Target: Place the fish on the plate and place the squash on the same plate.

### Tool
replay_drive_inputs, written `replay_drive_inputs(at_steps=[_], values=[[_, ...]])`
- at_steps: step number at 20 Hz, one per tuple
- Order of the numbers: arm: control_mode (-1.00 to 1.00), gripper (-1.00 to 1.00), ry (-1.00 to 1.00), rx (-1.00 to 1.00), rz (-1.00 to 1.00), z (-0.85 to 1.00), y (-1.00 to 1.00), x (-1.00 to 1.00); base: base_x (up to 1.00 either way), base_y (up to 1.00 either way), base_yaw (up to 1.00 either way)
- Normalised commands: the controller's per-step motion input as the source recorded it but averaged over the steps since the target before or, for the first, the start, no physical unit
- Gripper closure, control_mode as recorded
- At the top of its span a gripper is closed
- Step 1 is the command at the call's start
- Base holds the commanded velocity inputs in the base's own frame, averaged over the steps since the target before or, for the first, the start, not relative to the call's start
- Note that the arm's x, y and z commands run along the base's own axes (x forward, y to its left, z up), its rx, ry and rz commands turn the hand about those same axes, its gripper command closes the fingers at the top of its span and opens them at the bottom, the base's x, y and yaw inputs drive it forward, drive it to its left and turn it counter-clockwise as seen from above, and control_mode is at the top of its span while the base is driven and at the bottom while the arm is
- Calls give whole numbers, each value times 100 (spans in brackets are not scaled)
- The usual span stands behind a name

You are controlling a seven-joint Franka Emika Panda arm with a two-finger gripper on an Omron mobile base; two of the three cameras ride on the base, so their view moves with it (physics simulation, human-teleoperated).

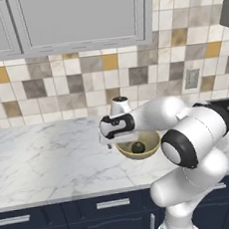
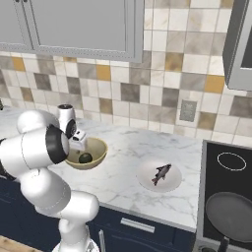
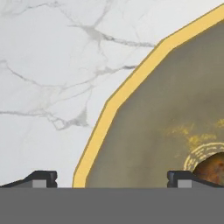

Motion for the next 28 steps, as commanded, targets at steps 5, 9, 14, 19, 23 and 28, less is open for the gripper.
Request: replay_drive_inputs(at_steps=[5,9,14,19,23,28], values=[[-100,100,0,-10,-12,-9,0,5,0,0,0],[-100,100,2,-2,-7,0,-13,-2,0,0,0],[-100,100,1,6,-3,0,-31,-16,0,0,0],[-100,100,0,15,0,2,-36,-24,0,0,0],[-100,100,2,2,0,11,-27,-12,0,0,0],[-100,100,10,-8,1,13,-19,-3,0,0,0]])
